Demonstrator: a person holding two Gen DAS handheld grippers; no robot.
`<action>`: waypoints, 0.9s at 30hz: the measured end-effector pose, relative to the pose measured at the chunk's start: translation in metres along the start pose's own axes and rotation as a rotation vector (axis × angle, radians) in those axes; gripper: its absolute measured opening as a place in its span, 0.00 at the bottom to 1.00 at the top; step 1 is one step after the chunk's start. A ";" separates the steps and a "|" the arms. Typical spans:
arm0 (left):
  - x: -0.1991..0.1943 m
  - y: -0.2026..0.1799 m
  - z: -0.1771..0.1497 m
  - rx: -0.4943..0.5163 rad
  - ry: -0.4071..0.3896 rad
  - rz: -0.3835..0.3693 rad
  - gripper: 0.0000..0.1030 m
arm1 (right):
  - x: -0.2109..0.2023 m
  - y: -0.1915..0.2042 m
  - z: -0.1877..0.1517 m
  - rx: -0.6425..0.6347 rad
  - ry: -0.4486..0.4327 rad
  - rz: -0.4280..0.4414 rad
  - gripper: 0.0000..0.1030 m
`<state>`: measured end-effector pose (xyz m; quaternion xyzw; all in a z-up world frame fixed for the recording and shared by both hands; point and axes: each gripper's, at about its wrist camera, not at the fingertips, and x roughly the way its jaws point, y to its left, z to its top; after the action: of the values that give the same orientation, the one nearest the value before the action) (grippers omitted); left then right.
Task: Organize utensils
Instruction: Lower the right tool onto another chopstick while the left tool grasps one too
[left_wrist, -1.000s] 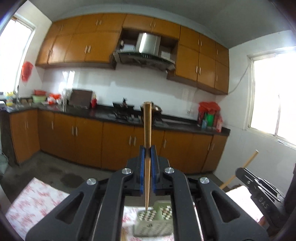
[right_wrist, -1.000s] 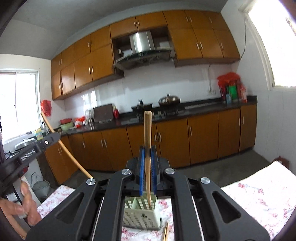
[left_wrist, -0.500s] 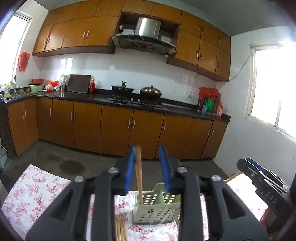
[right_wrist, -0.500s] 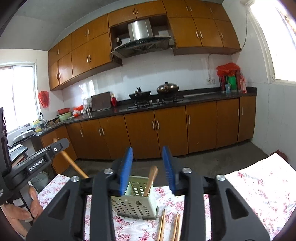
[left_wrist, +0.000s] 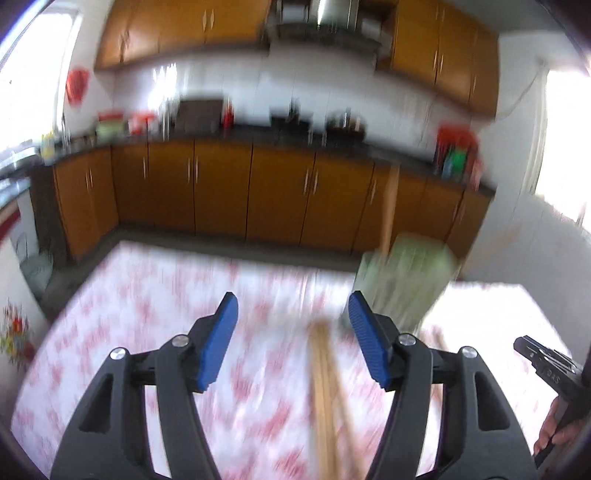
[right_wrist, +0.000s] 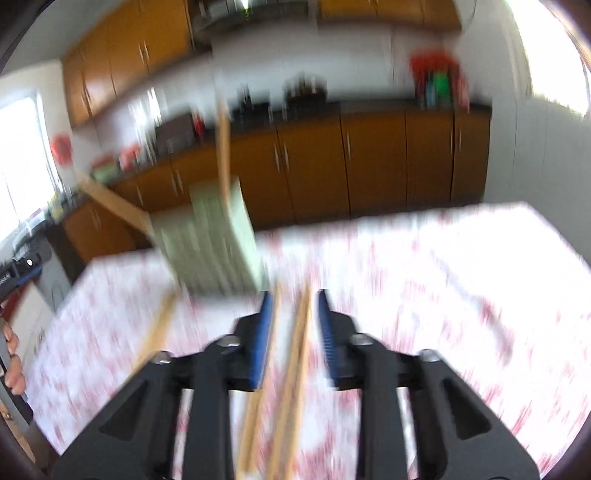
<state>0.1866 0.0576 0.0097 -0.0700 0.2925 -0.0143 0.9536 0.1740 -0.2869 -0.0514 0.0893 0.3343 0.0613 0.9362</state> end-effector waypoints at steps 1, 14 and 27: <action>0.009 0.005 -0.012 0.000 0.050 0.006 0.56 | 0.009 -0.002 -0.011 0.010 0.045 0.004 0.15; 0.044 -0.011 -0.094 0.083 0.265 -0.064 0.37 | 0.049 0.000 -0.059 -0.009 0.206 -0.077 0.08; 0.067 -0.027 -0.105 0.135 0.352 -0.068 0.17 | 0.046 -0.006 -0.061 -0.029 0.192 -0.086 0.08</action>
<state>0.1837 0.0132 -0.1093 -0.0119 0.4508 -0.0781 0.8891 0.1712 -0.2773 -0.1272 0.0552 0.4249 0.0340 0.9029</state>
